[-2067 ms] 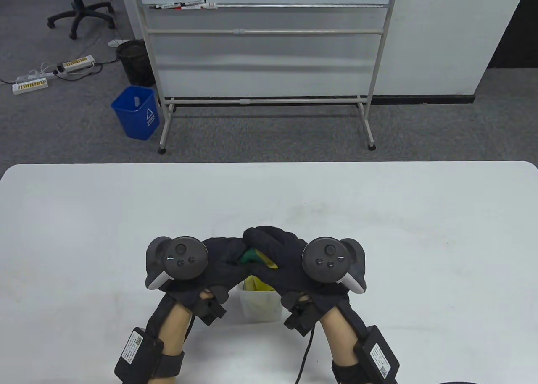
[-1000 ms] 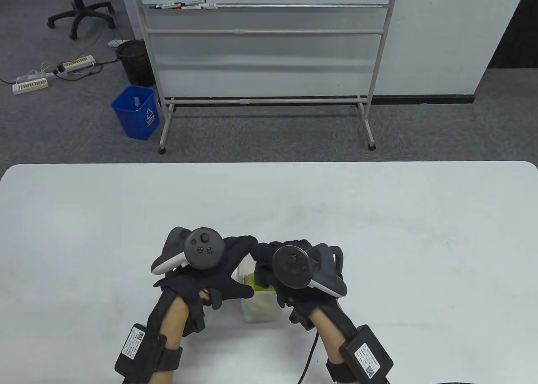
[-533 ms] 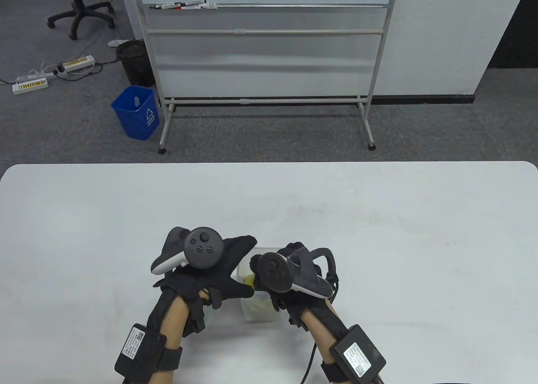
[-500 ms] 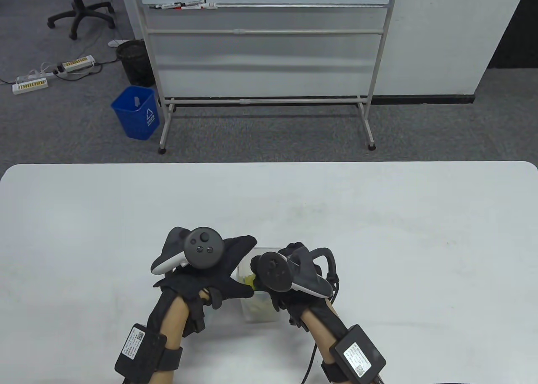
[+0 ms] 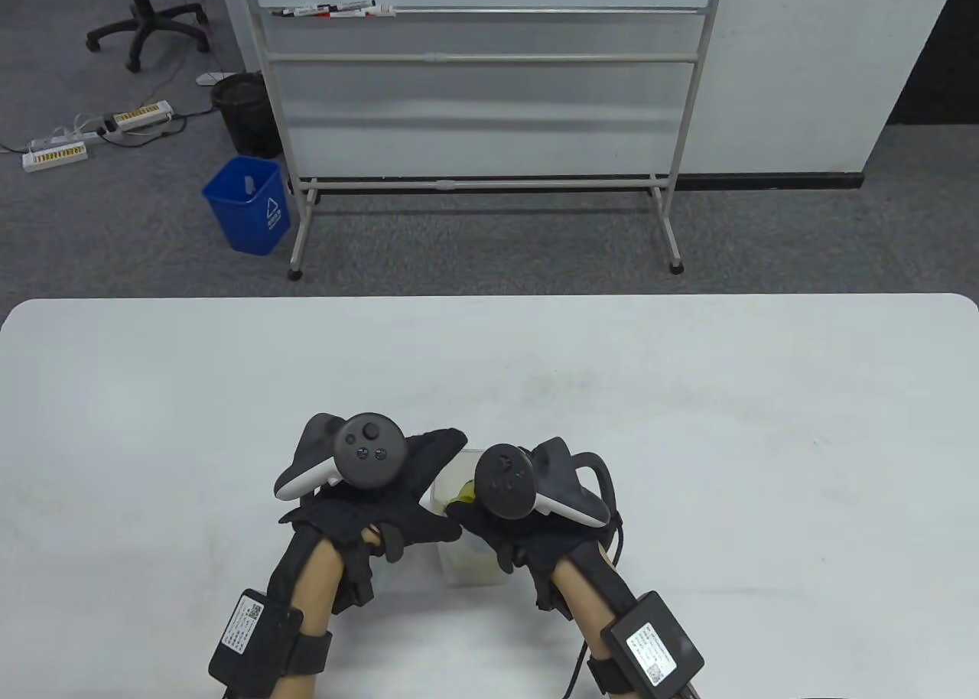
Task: Squeeze sponges into plastic airtight container
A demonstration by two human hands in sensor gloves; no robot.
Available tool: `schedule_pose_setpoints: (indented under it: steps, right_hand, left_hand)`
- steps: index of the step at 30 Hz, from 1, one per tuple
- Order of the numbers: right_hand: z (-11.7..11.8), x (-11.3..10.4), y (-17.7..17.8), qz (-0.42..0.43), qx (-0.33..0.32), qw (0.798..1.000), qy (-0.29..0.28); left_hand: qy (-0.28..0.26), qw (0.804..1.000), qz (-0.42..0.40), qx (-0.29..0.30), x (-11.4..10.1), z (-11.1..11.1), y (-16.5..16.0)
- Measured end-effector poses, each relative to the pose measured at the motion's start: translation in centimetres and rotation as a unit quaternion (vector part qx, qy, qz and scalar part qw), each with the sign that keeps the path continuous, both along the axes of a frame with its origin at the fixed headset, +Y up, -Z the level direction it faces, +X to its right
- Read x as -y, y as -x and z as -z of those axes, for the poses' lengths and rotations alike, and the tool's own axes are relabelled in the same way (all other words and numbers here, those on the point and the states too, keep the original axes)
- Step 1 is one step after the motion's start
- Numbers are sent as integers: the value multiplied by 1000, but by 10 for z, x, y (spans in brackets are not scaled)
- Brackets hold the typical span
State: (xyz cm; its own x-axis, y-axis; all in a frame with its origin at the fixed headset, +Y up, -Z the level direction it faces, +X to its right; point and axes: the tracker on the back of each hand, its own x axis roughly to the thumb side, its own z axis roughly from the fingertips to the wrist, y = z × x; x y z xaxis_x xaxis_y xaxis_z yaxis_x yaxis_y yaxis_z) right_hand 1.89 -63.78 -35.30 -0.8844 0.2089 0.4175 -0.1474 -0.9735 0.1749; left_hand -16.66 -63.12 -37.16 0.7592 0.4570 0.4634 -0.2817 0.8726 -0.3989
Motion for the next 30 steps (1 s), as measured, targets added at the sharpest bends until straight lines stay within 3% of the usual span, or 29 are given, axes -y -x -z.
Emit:
schedule_pose_setpoints:
  steps: [5, 13, 22, 30]
  right_hand:
    - [4, 3, 3, -30, 12, 998, 46]
    - [7, 2, 7, -42, 21, 998, 50]
    - [3, -8, -3, 61, -14, 998, -17]
    - [-1, -28, -22, 142, -24, 989, -39]
  left_hand:
    - [2, 1000, -2, 1, 0, 0, -1]
    - [9, 1000, -9, 3, 1, 0, -1]
    - [9, 1000, -8, 1, 2, 1, 0]
    - [8, 1000, -7, 1, 2, 1, 0]
